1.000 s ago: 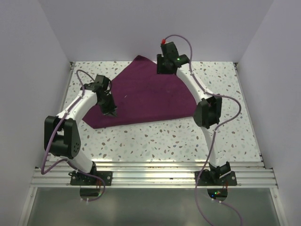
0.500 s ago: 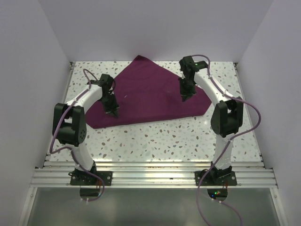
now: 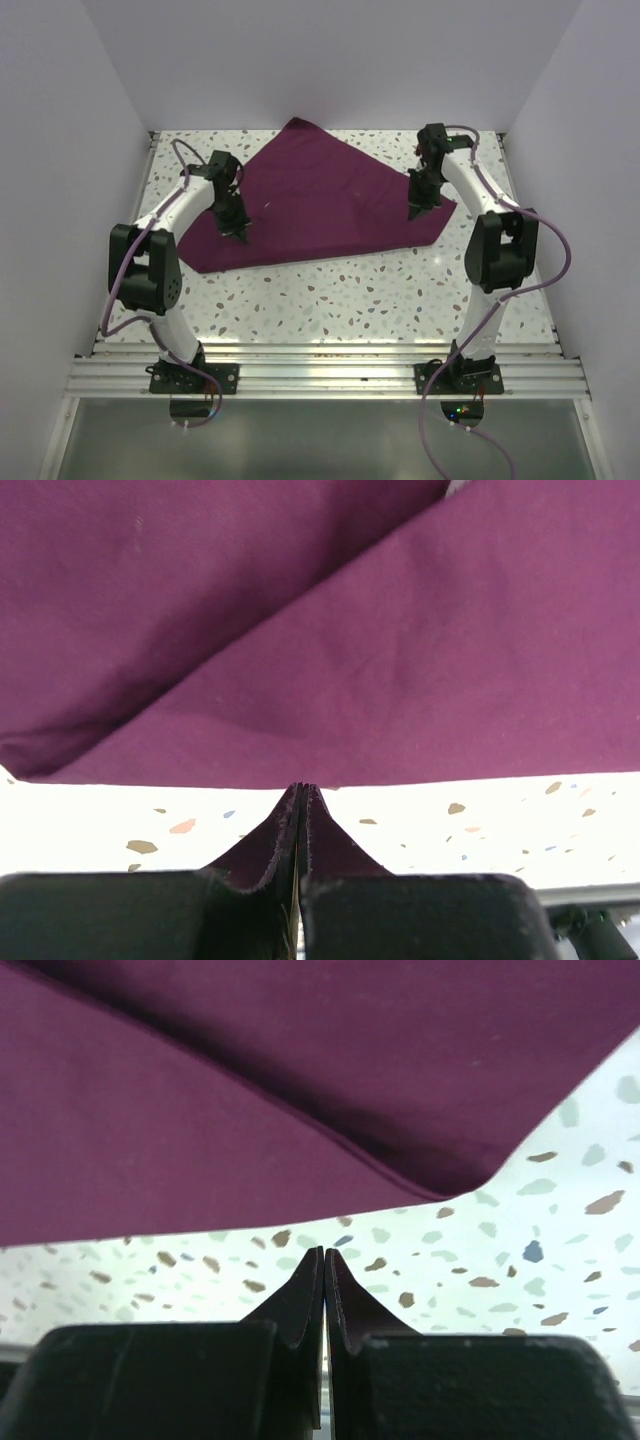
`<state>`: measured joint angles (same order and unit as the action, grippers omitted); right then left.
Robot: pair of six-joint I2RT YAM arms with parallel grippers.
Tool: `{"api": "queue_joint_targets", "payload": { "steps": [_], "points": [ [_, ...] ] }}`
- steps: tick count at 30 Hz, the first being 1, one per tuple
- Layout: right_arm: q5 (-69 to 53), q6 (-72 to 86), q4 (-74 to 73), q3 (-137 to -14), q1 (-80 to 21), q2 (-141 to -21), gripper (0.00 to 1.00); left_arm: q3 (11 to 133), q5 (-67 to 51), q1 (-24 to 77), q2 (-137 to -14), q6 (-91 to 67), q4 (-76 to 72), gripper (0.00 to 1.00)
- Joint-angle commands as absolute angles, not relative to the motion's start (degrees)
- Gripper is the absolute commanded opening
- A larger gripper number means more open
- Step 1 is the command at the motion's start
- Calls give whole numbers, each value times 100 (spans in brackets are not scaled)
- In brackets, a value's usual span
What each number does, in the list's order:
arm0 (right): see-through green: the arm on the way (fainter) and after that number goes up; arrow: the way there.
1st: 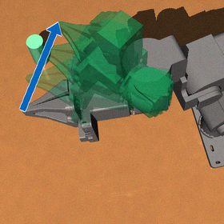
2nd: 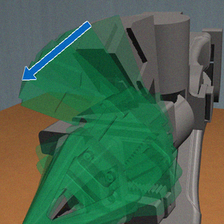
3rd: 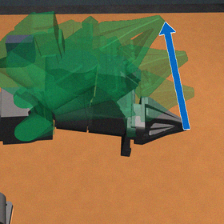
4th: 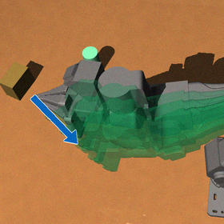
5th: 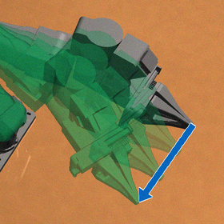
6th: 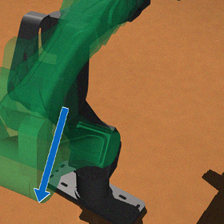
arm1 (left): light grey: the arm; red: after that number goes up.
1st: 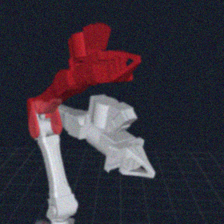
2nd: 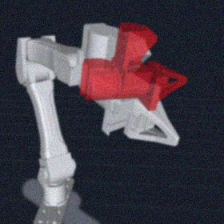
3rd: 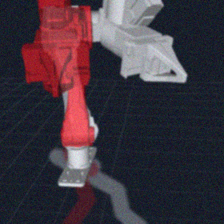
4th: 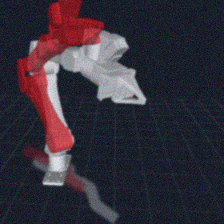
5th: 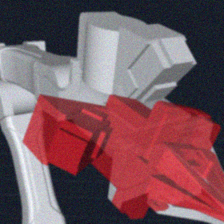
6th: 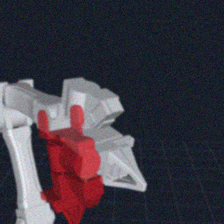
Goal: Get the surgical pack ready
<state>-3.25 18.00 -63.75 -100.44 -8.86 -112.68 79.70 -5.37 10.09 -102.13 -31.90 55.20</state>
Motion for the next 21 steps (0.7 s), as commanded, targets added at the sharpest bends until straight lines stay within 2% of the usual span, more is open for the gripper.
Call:
{"api": "queue_joint_targets", "payload": {
  "steps": [1, 7, 21],
  "points": [
    [-1002, 1714, -6942, -10494, -1177, -11346, 0, 7946, -949, 975, -10186, -3102, 5783, 0],
    [-1072, 1819, -6962, -10099, -1380, -11039, 0, 7700, -888, 1107, -10169, -3340, 5880, 0],
    [-1187, 1793, -6460, -10143, -1599, -12234, 0, 8296, -554, 1107, -11258, -3208, 5775, 0]
  ]
}}
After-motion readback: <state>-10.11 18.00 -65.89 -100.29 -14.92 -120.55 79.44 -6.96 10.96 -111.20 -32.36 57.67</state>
